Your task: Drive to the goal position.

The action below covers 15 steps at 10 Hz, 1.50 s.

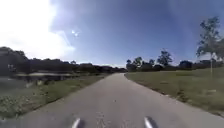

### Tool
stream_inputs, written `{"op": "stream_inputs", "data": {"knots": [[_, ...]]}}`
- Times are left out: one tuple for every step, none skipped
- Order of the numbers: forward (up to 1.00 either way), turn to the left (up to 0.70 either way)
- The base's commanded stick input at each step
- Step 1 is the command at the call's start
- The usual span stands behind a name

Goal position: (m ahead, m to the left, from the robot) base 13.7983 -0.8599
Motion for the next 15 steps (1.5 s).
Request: {"op": "stream_inputs", "data": {"knots": [[0.70,0.00],[0.70,0.00],[0.70,0.00],[0.70,0.00],[0.70,0.00],[0.70,0.00],[0.70,0.00],[0.70,0.00],[0.70,0.00],[0.70,0.00],[0.70,0.00],[0.70,0.00],[0.70,0.00],[0.70,0.00],[0.70,0.00]]}}
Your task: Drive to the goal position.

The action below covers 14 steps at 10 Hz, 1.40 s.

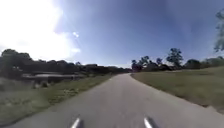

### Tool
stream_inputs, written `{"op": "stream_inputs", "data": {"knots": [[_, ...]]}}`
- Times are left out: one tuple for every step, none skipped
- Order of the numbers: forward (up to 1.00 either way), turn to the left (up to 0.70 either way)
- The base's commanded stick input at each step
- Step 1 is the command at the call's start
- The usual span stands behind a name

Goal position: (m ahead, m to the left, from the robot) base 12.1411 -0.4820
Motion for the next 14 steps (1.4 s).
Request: {"op": "stream_inputs", "data": {"knots": [[0.70,0.00],[0.70,0.00],[0.70,0.00],[0.70,0.00],[0.70,0.00],[0.70,0.00],[0.70,0.00],[0.70,0.00],[0.70,0.00],[0.70,0.00],[0.70,0.00],[0.70,0.00],[0.70,0.00],[0.70,0.00]]}}
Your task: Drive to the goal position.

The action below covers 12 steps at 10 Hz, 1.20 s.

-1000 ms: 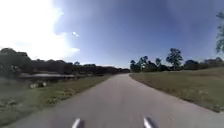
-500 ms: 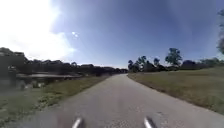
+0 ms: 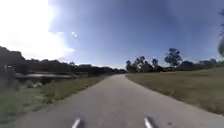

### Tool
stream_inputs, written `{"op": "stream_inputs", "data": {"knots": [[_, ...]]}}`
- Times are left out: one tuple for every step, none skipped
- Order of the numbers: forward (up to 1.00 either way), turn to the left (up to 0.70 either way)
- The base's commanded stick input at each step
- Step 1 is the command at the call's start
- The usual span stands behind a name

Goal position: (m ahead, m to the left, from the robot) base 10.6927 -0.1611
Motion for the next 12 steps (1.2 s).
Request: {"op": "stream_inputs", "data": {"knots": [[0.70,0.00],[0.70,0.00],[0.70,0.00],[0.70,0.00],[0.70,0.00],[0.70,0.00],[0.70,0.00],[0.70,0.00],[0.70,0.00],[0.70,0.00],[0.70,0.00],[0.70,0.00]]}}
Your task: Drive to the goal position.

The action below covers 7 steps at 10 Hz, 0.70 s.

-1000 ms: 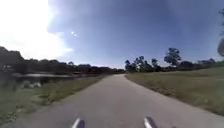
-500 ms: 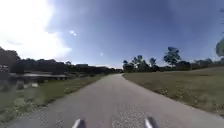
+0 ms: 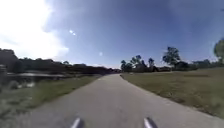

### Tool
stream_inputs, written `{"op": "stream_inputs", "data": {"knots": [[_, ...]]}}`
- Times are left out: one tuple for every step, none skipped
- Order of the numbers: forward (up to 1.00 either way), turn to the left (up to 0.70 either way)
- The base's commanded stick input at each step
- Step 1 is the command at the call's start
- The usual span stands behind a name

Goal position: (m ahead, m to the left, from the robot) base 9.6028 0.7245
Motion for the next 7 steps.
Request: {"op": "stream_inputs", "data": {"knots": [[0.70,0.00],[0.70,0.00],[0.70,0.00],[0.70,0.00],[0.70,0.00],[0.70,0.00],[0.70,0.00]]}}
